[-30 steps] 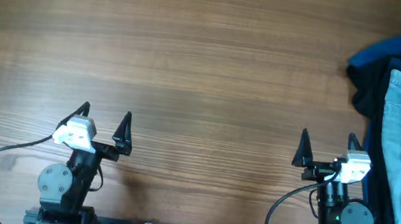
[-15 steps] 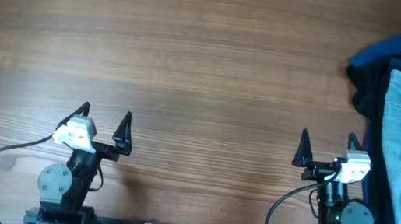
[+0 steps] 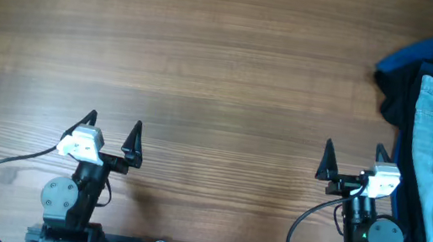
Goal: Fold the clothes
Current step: 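Move the right gripper toward the clothes pile at the right edge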
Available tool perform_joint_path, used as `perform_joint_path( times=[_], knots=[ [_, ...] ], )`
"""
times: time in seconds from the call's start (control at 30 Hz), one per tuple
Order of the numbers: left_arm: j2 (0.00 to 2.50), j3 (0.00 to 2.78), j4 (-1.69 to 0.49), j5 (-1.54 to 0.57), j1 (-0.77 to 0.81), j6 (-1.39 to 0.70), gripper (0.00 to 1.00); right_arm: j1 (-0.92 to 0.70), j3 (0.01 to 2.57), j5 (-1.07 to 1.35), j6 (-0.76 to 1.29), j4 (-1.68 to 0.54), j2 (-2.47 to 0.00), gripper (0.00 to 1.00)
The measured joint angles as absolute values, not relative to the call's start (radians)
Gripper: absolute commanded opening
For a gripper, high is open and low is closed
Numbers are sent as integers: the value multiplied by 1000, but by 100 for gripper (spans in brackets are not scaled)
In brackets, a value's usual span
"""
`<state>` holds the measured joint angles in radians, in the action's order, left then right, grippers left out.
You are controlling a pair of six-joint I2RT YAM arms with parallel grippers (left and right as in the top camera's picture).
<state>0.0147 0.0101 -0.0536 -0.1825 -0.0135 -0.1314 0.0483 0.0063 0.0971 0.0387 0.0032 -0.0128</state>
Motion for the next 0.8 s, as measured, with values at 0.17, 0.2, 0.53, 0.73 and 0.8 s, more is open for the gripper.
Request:
perform_joint_path(
  times=[0.17,0.2,0.53,0.73,0.8],
  knots=[
    [15,10,-54,-183,-14,-131,100,48,6,97,39,3,-13,100],
    [15,10,-54,-183,-14,-131,100,48,6,102,40,4,-13,100],
    [15,10,-54,-183,-14,-131,100,48,6,165,738,63,-14,99],
    [15,10,-55,-180,-14,-131,100,48,70,258,714,207,-22,99],
    [16,10,-55,-179,-14,-131,100,48,167,226,641,99,-62,99]
  ],
)
